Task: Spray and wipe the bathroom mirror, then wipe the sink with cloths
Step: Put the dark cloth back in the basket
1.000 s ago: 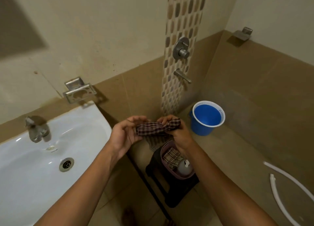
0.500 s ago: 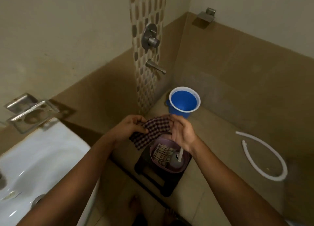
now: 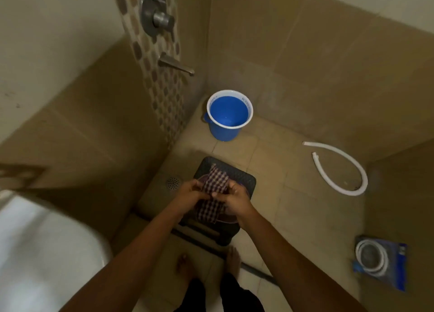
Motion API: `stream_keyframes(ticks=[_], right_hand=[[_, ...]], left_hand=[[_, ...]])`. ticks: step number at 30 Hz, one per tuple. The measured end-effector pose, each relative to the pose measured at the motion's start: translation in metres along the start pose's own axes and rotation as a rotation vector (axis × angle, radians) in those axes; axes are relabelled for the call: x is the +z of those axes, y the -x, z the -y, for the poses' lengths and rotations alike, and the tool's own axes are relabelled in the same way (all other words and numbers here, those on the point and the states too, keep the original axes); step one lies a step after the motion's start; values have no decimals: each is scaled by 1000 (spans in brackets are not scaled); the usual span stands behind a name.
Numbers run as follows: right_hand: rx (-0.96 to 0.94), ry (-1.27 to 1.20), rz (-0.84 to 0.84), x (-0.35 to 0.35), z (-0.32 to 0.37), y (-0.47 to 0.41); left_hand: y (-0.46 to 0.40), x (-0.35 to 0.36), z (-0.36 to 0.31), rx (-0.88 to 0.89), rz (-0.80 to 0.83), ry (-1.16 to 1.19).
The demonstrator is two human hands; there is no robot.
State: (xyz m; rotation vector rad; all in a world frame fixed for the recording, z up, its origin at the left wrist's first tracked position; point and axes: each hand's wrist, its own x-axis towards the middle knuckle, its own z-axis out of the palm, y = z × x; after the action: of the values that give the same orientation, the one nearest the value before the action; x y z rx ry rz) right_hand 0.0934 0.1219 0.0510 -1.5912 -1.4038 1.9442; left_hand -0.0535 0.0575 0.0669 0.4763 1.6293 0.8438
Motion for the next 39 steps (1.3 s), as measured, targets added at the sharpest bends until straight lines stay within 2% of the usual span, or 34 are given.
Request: stream_keyframes(ticks=[3, 10, 16, 24, 30, 34, 37, 39], right_hand=[[2, 119, -41, 1, -14, -16], [167, 102, -112, 2, -46, -58], [210, 156, -76, 10, -76, -88], [227, 267, -6, 13, -96, -95], [257, 371, 65, 18, -113, -106], [253, 395, 97, 19, -117, -102], [256, 389, 111, 17, -119, -101], [276, 365, 101, 17, -121, -102]], left_hand=[[-23, 11, 9, -26, 28, -16], [-91, 19, 47, 12, -60, -271], [-162, 21, 107, -35, -42, -392], [-169, 50, 88, -18, -112, -594], [-184, 45, 103, -147, -138, -729], [-175, 46, 114, 49, -172, -862], [-170, 48, 125, 190, -33, -1100], [-173, 48, 135, 155, 58, -1232]])
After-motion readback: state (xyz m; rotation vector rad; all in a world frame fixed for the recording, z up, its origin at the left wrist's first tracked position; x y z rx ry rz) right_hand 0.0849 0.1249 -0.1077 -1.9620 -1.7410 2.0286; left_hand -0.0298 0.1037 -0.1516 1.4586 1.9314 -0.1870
